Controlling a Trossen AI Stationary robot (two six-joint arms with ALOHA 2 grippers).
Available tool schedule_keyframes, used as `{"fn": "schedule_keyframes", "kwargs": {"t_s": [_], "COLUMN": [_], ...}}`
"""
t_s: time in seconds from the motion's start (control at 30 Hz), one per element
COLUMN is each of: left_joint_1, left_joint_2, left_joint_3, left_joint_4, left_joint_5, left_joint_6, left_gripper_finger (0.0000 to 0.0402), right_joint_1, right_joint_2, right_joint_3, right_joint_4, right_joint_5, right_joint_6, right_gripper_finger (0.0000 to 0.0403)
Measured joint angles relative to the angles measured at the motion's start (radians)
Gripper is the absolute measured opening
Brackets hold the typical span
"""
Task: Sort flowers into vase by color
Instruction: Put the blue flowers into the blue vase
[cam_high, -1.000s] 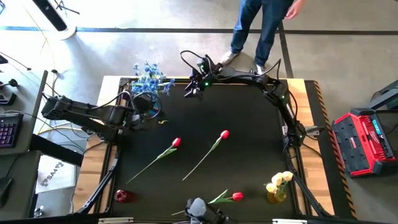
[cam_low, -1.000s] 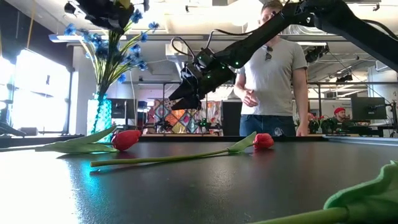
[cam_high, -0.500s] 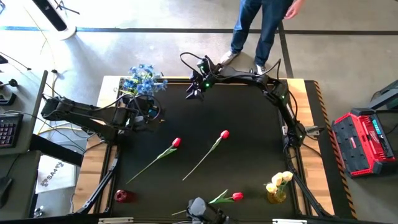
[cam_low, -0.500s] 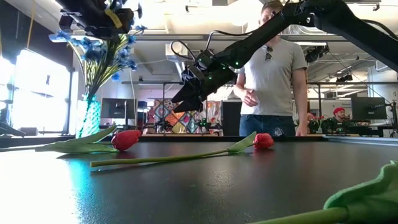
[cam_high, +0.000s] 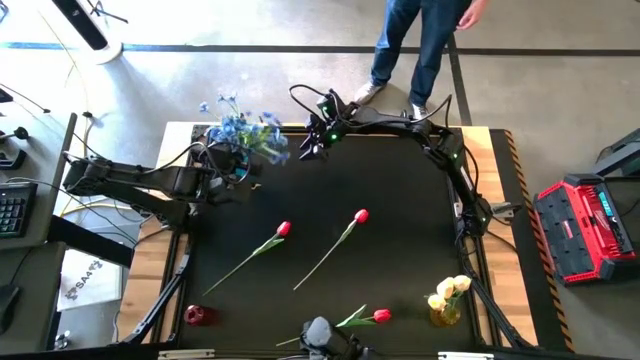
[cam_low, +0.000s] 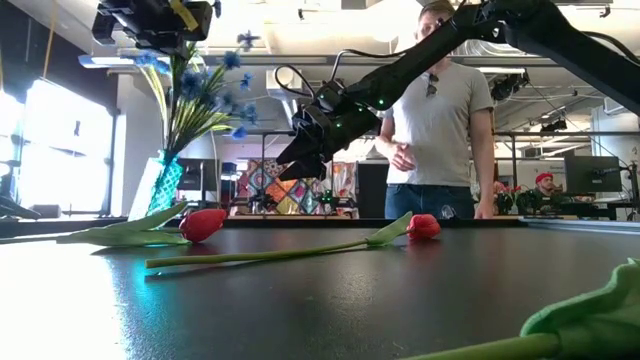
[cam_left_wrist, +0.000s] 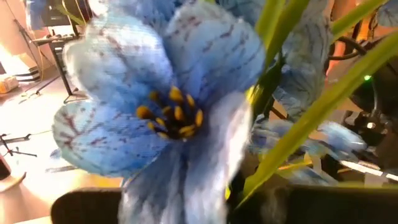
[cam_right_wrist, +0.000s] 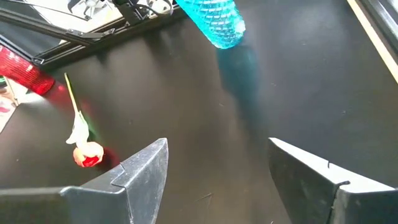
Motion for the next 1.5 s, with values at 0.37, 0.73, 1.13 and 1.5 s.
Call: {"fn": "schedule_keyframes", "kwargs": {"t_s": [0.37,0.73,1.13,1.5], "left_joint_1": [0.047,0.043,0.052,0.111], "left_joint_2": [-0.003,0.042,0.127,0.138], "left_joint_3": [0.0,0.0,-0.001,-0.001], "left_joint_4": [-0.265,-0.25,0.067,0.197], "left_joint_5": [0.043,0.144,0.496,0.931], "left_joint_6": [-0.339,-0.384,-0.082,0.047], "left_gripper_finger": [0.0,0.0,0.0061,0.0254], "right_joint_1": [0.0,-0.012,-0.05,-0.054], "right_joint_2": [0.0,0.0,-0.003,-0.084], "right_joint_3": [0.0,0.0,0.0,0.0], "right_joint_4": [0.0,-0.023,-0.15,-0.402], "right_joint_5": [-0.011,-0.045,-0.182,-0.151], "right_joint_6": [0.0,0.001,0.034,-0.121], "right_gripper_finger": [0.0259,0.0259,0.0259,0.0259]}}
